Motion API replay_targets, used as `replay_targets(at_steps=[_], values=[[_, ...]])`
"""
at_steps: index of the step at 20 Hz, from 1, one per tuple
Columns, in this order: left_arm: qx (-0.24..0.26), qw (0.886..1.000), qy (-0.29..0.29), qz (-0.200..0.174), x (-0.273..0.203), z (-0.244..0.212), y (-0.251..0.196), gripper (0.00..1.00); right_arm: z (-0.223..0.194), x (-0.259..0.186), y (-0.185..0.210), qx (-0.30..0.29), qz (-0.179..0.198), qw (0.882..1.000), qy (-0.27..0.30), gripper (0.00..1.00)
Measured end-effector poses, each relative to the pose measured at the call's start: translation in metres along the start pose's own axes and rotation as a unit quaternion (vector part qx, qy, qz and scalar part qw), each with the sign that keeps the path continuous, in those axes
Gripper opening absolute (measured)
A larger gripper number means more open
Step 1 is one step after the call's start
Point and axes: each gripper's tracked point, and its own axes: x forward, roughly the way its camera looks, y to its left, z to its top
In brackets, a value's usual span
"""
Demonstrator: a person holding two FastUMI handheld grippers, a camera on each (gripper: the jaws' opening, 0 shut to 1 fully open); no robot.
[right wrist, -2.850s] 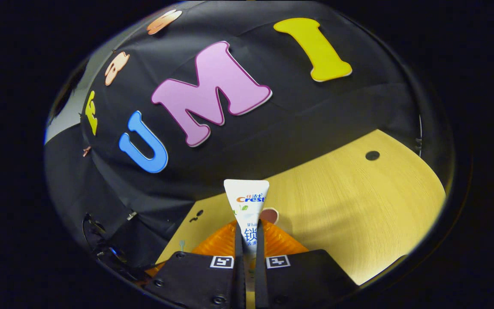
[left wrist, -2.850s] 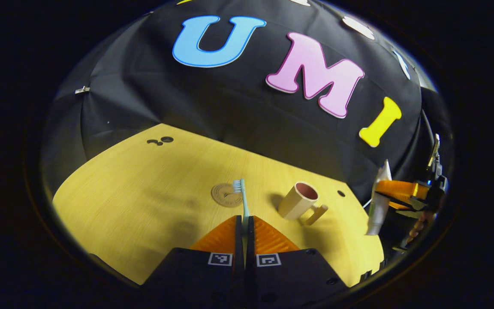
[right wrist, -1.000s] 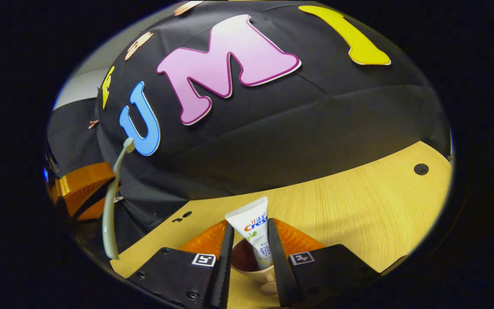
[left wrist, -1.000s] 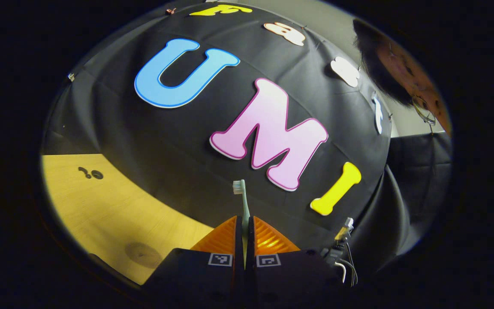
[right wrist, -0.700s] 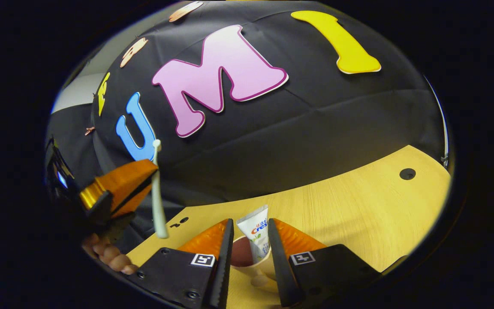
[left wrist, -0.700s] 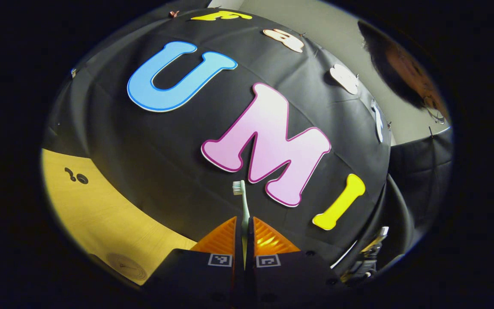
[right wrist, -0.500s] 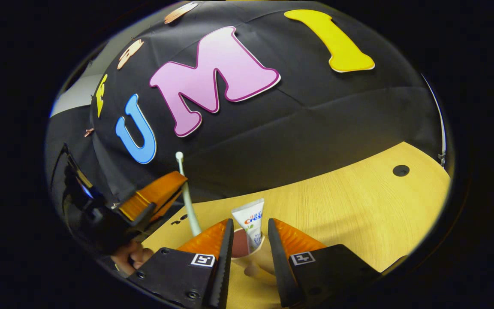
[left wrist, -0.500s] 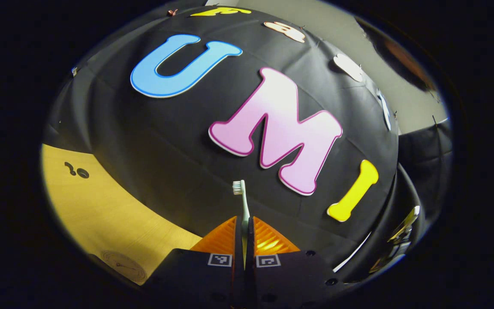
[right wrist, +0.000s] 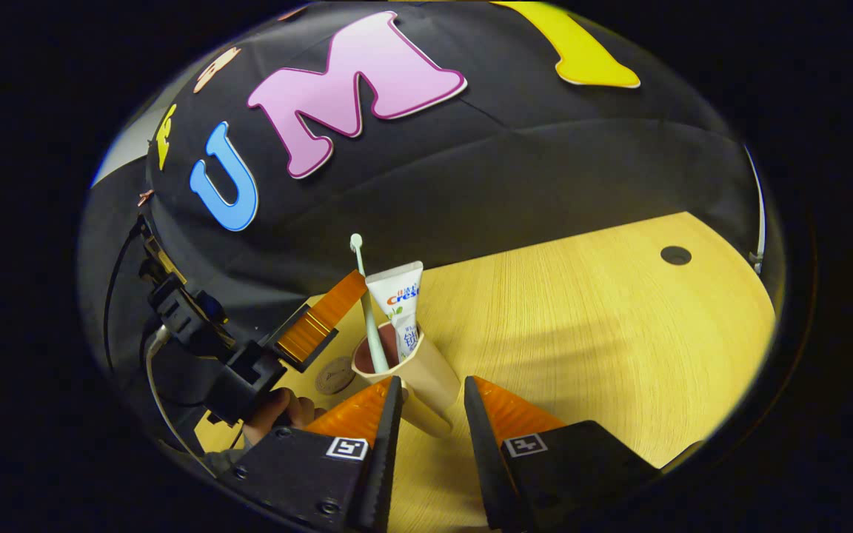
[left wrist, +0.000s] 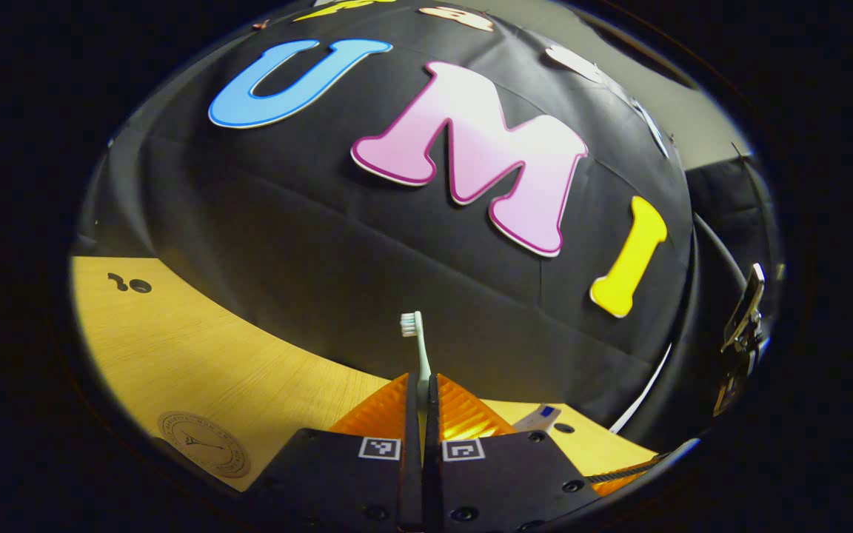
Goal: Put the toothbrush and toothpaste on the desktop into the cup, then pick up the cup and place it on the coaster on the desktop.
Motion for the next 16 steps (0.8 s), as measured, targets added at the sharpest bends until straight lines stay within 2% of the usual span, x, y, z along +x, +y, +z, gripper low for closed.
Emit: replay_targets(at_steps=[1, 2, 6, 7, 8, 9, 10, 11, 12, 13, 14, 16], values=[[0.007, 1.0, 0.001, -0.004, -0.002, -0.003, -0.002, 0.07, 0.0, -0.001, -0.002, 0.003, -0.003, 1.0, 0.009, 0.42], [0.012, 1.0, 0.005, -0.007, -0.005, -0.009, -0.003, 0.08, -0.001, -0.002, -0.004, -0.001, -0.004, 1.0, 0.018, 0.54], [0.014, 1.0, 0.02, -0.012, -0.016, -0.021, -0.003, 0.14, -0.001, -0.005, -0.003, -0.029, -0.005, 0.999, 0.044, 0.55], [0.015, 0.999, 0.025, -0.015, -0.021, -0.024, -0.002, 0.2, -0.003, -0.006, -0.001, -0.04, -0.004, 0.998, 0.052, 0.46], [0.017, 0.999, 0.035, -0.023, -0.024, -0.028, -0.004, 0.23, -0.004, -0.008, 0.0, -0.051, -0.002, 0.997, 0.058, 0.58], [0.019, 0.998, 0.047, -0.034, -0.03, -0.033, -0.005, 0.31, -0.005, -0.008, 0.002, -0.064, -0.002, 0.996, 0.065, 0.6], [0.021, 0.997, 0.057, -0.039, -0.035, -0.035, -0.003, 0.35, -0.005, -0.009, 0.004, -0.078, -0.001, 0.994, 0.072, 0.63], [0.022, 0.997, 0.067, -0.041, -0.045, -0.038, 0.0, 0.38, -0.005, -0.009, 0.006, -0.094, -0.001, 0.992, 0.082, 0.53], [0.02, 0.996, 0.074, -0.043, -0.054, -0.038, 0.003, 0.39, -0.006, -0.009, 0.006, -0.113, -0.001, 0.989, 0.095, 0.63], [0.016, 0.996, 0.081, -0.045, -0.064, -0.038, 0.004, 0.49, -0.008, -0.011, 0.009, -0.139, 0.0, 0.984, 0.114, 0.63], [0.014, 0.995, 0.086, -0.049, -0.077, -0.035, 0.007, 0.4, -0.009, -0.01, 0.012, -0.157, 0.002, 0.979, 0.126, 0.64], [0.019, 0.994, 0.101, -0.044, -0.105, -0.03, 0.016, 0.47, -0.01, -0.004, 0.019, -0.173, 0.008, 0.974, 0.144, 0.66]])
